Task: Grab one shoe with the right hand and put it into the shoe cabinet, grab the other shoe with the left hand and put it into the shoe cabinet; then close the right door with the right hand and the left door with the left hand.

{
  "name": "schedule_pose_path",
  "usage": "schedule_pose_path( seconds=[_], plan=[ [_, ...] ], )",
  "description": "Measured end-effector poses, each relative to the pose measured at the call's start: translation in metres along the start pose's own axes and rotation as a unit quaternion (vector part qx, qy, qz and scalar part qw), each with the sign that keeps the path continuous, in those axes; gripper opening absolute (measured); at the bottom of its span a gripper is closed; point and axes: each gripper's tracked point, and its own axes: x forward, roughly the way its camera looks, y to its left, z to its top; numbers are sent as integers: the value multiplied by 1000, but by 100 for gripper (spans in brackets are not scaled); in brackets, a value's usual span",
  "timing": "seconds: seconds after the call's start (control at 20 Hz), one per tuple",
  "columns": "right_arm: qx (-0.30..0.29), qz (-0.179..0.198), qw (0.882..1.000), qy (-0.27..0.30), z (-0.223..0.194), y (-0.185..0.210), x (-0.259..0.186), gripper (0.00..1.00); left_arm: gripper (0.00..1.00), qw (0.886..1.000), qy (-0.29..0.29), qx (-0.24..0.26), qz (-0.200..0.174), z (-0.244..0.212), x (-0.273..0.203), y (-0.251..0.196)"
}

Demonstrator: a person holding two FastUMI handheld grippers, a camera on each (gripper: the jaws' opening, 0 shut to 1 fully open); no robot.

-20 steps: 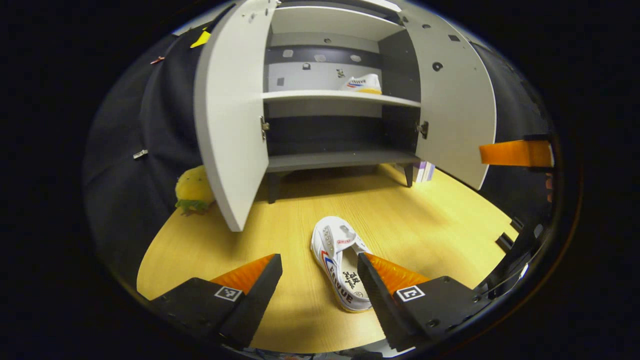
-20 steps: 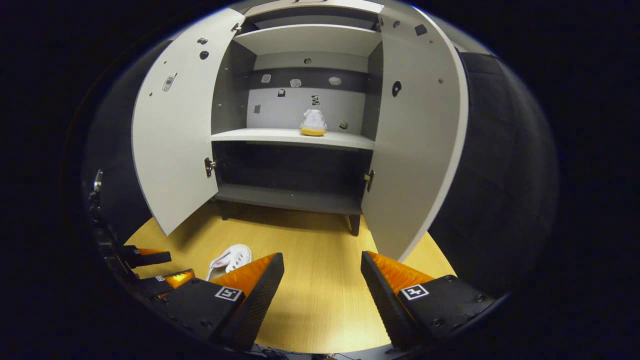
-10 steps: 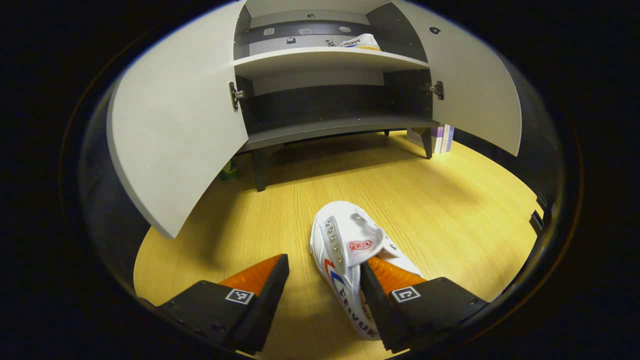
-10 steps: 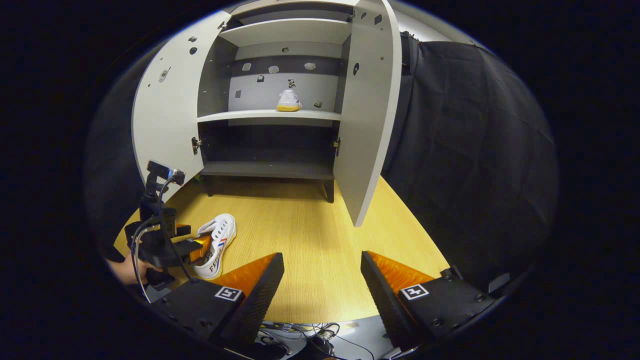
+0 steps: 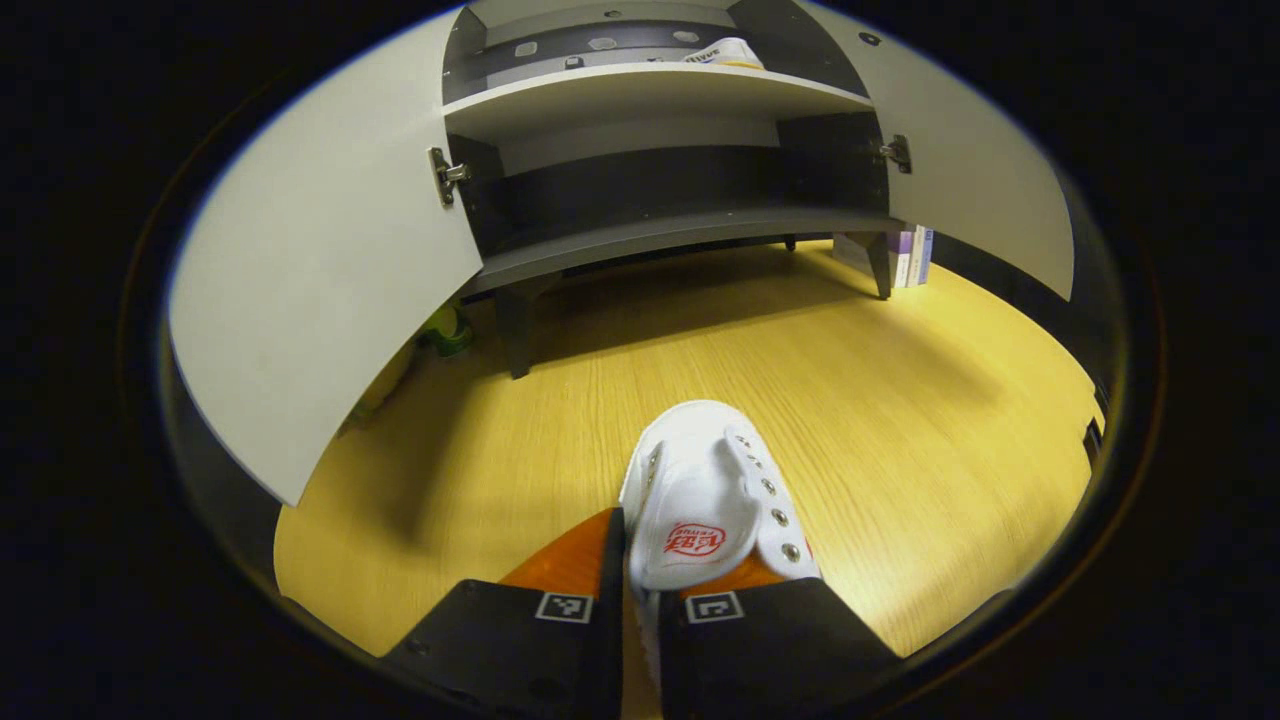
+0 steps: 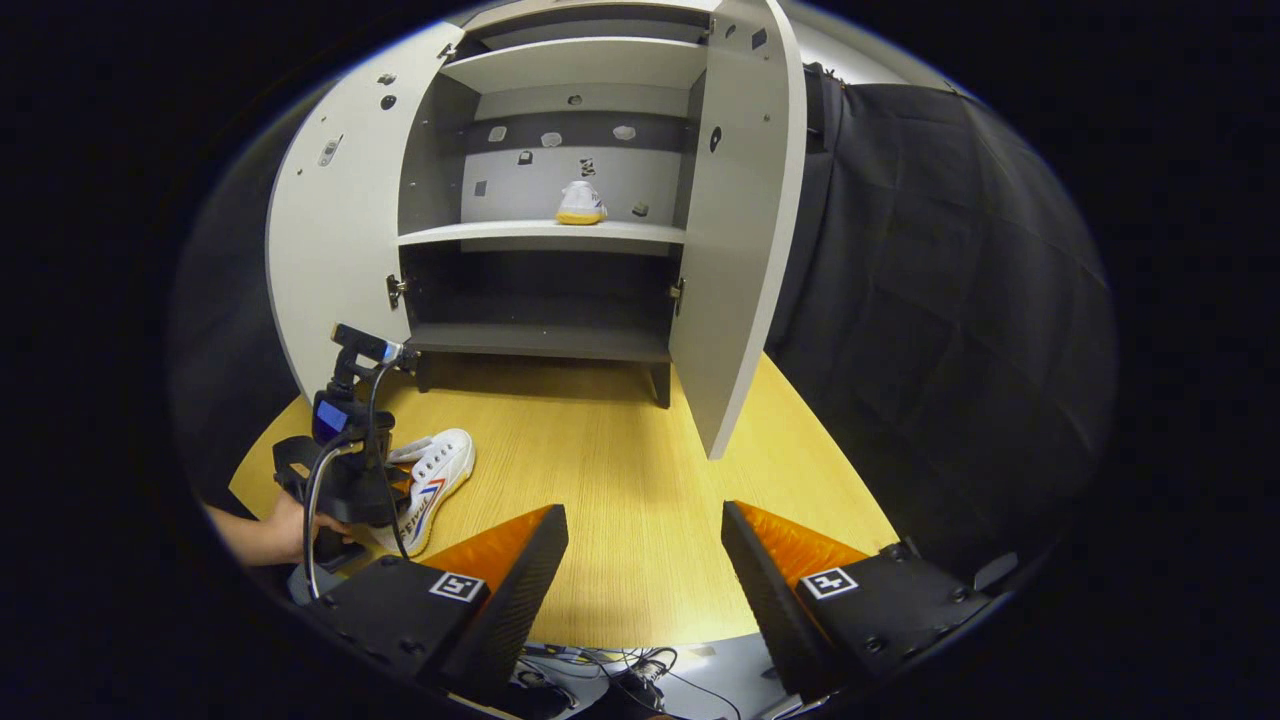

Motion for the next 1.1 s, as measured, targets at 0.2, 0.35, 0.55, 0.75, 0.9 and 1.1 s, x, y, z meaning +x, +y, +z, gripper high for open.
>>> schedule_pose_path(
  seconds=[0.2,0.35,0.55,0.75,0.9,1.1],
  plan=[
    [-5,15,1000,-15,12,-3,4,98,7,999,4,-37,-2,6,-4,4],
    [-20,22,999,-24,20,-11,6,98,6,999,7,-51,3,12,-13,6],
    [-30,39,998,-39,34,-19,11,99,5,997,-14,-79,5,44,-54,2],
    [-37,63,996,-57,49,-25,12,98,5,994,-47,-96,1,108,-95,3],
    [-42,80,993,-75,62,-31,11,99,5,993,-68,-97,0,165,-122,7],
    [-42,83,991,-97,75,-50,13,99,5,988,-108,-111,16,251,-150,25]
  ],
)
